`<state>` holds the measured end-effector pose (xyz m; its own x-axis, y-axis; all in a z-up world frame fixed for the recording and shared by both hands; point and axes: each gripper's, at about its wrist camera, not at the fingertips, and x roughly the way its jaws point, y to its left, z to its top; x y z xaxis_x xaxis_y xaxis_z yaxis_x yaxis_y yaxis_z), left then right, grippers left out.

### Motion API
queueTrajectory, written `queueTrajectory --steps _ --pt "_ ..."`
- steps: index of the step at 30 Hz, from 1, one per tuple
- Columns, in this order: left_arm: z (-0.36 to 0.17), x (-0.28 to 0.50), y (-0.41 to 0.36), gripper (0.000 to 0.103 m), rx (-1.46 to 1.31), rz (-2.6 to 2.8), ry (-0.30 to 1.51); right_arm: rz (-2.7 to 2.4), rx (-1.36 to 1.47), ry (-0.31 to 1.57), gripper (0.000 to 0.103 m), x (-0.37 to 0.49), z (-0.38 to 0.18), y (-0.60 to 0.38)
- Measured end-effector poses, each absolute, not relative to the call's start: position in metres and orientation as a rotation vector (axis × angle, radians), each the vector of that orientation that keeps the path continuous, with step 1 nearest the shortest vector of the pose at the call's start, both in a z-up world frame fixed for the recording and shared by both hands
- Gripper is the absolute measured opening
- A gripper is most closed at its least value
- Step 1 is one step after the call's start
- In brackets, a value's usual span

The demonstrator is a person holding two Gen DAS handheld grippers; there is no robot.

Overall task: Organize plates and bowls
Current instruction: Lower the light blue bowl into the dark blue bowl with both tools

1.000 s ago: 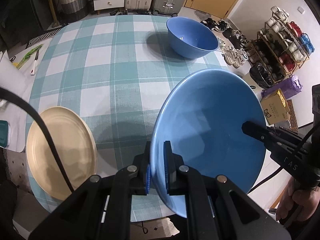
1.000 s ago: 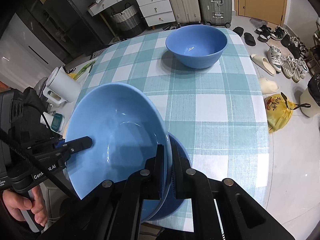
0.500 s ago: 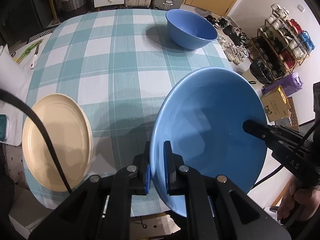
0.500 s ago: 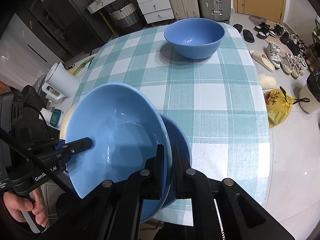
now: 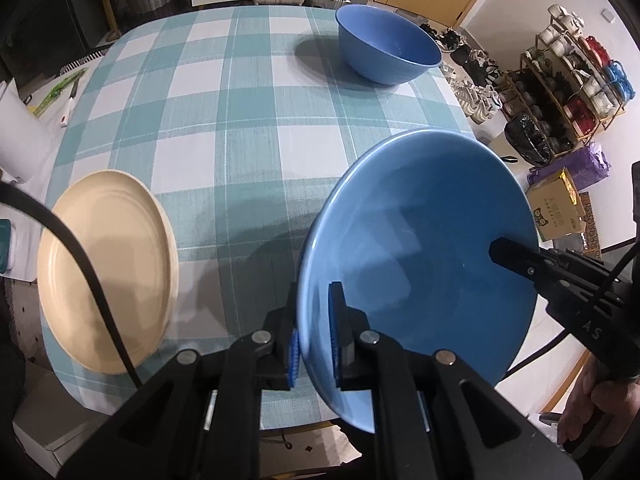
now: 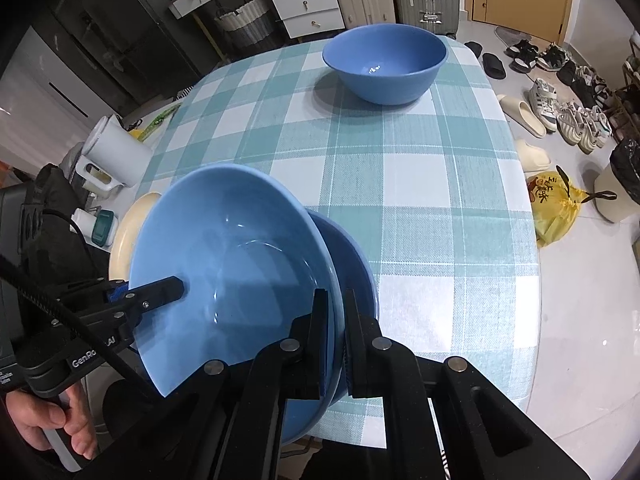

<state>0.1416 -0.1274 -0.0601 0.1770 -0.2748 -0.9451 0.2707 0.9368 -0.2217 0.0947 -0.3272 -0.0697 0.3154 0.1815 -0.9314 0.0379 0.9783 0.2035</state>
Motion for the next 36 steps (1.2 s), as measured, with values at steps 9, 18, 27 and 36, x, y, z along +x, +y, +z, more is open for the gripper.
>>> queueTrajectory --steps 9,18,27,36 --pt "-0.072 0.14 -0.134 0.011 0.03 -0.368 1.344 0.074 0.166 1.268 0.006 0.094 -0.081 -0.326" --pt "-0.072 0.135 -0.141 0.012 0.093 -0.352 1.31 0.056 0.144 1.289 0.007 0.093 -0.094 -0.326" --pt "-0.075 0.129 -0.145 0.012 0.191 -0.325 1.262 0.063 0.117 1.298 0.007 0.09 -0.098 -0.322" --pt "-0.074 0.123 -0.147 0.012 0.228 -0.325 1.224 0.044 0.097 1.288 0.008 0.086 -0.098 -0.321"
